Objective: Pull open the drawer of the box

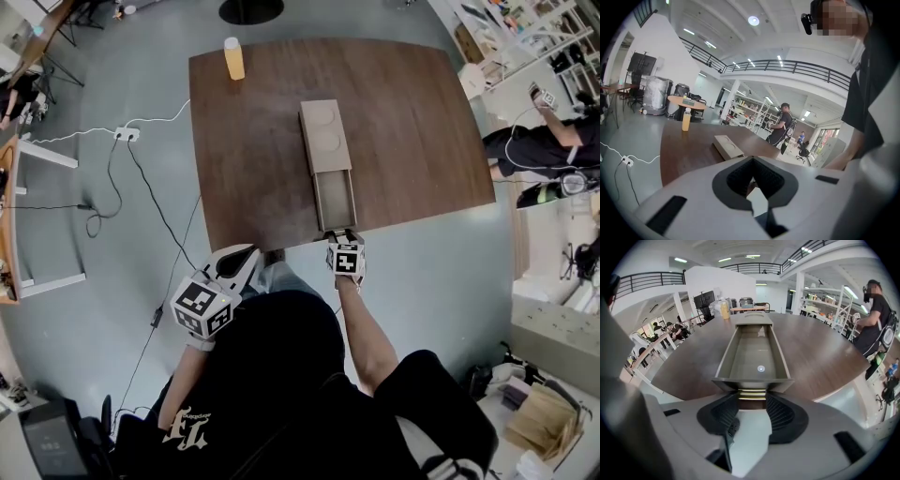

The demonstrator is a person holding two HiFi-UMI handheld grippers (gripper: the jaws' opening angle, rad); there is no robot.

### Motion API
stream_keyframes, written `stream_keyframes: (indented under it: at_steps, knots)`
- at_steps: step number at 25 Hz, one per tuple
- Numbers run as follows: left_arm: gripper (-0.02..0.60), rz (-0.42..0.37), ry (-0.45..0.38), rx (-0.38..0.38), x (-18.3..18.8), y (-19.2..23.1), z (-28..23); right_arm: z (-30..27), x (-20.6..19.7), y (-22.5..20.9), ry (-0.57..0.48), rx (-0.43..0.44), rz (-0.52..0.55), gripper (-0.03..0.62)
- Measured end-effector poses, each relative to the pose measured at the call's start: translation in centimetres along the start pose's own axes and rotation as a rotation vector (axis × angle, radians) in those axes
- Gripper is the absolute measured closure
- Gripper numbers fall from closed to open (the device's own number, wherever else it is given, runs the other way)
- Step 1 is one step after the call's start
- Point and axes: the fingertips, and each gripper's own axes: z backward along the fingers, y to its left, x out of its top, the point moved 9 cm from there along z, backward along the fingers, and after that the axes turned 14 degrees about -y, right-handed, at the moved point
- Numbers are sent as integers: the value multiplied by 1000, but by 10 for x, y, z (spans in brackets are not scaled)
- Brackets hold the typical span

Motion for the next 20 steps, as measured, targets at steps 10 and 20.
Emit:
stream_keyframes:
  at_steps: [10, 20]
  knots:
    - [577, 15, -53, 10, -35, -46, 33, 59, -21, -12, -50, -10, -36, 437]
    - [577, 22, -76, -10, -53, -80, 105, 153, -57, 47, -116, 154, -115, 605]
